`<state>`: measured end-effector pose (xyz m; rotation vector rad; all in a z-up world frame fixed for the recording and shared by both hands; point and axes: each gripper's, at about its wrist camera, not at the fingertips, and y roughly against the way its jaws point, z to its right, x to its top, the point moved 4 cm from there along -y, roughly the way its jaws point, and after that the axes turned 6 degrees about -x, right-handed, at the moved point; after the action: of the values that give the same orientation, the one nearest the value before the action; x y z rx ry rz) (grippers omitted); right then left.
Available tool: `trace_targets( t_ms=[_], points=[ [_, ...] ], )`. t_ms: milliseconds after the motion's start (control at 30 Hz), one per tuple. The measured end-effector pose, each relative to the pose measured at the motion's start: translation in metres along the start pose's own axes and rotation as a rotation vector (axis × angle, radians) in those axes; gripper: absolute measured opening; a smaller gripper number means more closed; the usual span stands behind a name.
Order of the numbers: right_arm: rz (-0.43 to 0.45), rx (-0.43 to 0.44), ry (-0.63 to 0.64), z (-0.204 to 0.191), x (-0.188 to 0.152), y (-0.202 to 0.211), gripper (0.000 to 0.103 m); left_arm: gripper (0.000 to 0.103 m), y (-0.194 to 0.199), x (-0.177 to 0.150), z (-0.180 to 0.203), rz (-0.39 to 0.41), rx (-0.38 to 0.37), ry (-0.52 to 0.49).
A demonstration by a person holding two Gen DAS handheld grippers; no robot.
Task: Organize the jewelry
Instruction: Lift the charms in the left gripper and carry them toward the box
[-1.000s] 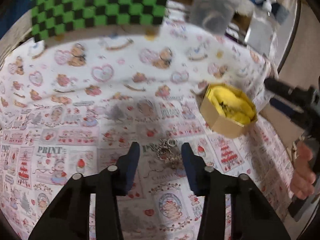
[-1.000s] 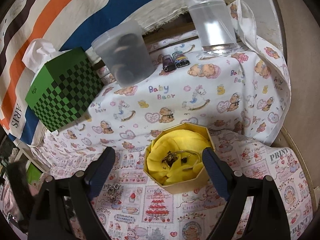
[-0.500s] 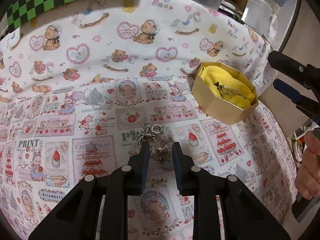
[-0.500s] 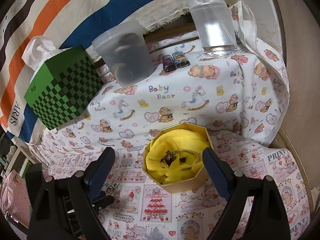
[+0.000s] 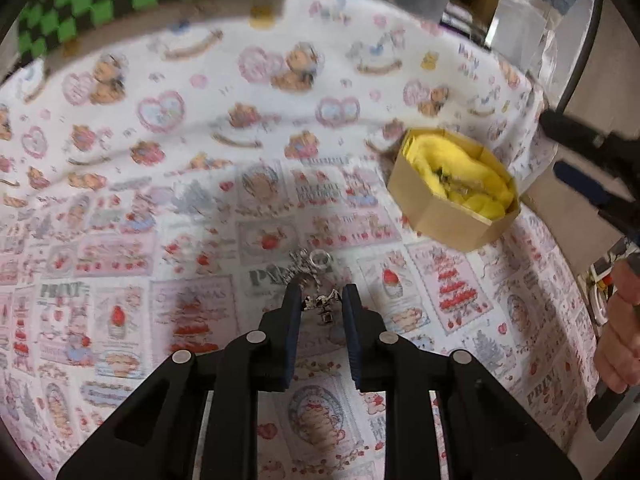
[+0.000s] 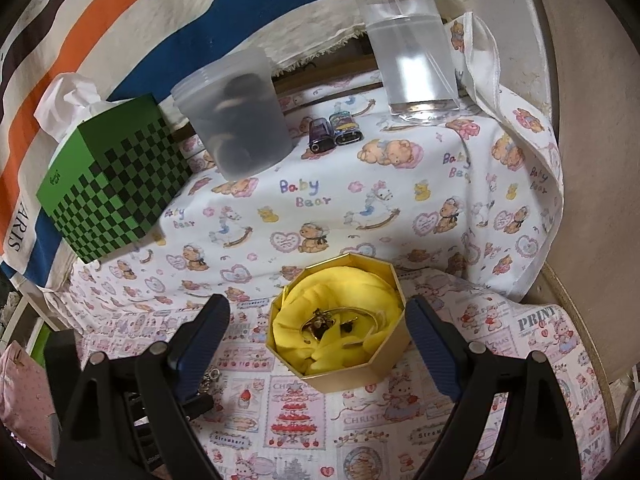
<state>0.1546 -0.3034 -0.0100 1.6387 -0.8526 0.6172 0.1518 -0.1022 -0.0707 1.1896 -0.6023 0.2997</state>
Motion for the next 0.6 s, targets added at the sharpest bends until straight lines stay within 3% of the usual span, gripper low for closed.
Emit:
trace_targets(
  t_ms=[167,300,600],
  points=[
    [-0.004,0.003,0.014,-0.006,-0.003,-0.001,0.088,0.020,0.041,0.011,-0.008,0.112,0.004,0.012],
    [-0.016,0.015,0.071,-0.020,-0.009,-0.004,0.088,0.020,0.068,0.019,-0.022,0.212,0.083,0.038],
    [-0.154,0.143,0.157,-0.061,-0.041,-0.028,0.088,0.020,0.074,0.022,-0.069,0.236,0.202,0.126]
  ],
)
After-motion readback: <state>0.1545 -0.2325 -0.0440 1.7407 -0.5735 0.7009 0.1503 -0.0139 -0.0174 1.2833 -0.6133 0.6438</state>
